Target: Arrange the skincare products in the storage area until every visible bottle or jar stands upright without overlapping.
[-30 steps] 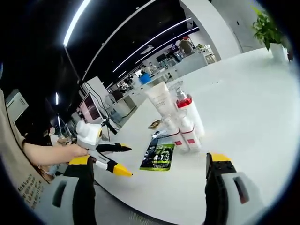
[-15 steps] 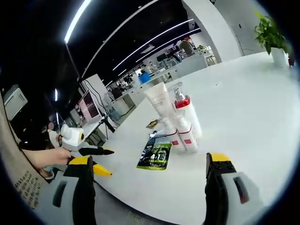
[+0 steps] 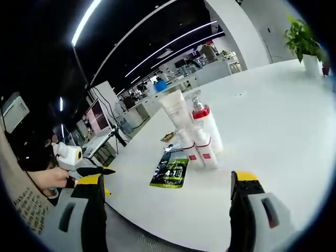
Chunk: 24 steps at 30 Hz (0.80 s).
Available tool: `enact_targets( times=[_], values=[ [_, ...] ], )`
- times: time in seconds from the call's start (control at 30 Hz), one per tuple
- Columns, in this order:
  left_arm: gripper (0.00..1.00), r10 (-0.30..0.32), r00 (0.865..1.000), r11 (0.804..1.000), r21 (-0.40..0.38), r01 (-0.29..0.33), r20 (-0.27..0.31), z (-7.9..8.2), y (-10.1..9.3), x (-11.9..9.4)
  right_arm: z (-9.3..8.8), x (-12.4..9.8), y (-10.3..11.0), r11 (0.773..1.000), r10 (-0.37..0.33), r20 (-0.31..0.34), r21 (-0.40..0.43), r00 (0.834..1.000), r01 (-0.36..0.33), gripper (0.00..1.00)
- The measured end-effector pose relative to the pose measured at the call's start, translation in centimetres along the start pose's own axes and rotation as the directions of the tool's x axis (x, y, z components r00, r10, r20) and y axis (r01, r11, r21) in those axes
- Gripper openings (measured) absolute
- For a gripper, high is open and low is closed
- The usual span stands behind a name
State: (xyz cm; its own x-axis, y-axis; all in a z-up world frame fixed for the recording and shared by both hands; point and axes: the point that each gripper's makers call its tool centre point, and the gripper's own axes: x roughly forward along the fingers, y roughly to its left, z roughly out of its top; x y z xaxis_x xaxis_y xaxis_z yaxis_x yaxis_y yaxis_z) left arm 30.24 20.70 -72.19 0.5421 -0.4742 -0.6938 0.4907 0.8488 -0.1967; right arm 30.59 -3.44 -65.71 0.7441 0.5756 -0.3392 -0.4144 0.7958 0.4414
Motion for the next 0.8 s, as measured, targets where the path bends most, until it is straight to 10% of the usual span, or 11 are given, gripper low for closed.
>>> enact_targets(
  times=[0.8],
  values=[
    [0.97,0.035,0.999,0.999,0.016,-0.034,-0.031,-0.7,0.8,-0.1,-1.4,0.3,0.2,0.995,-0.008,-0.072,-0.099,0.997,0.001,1.0]
  ],
)
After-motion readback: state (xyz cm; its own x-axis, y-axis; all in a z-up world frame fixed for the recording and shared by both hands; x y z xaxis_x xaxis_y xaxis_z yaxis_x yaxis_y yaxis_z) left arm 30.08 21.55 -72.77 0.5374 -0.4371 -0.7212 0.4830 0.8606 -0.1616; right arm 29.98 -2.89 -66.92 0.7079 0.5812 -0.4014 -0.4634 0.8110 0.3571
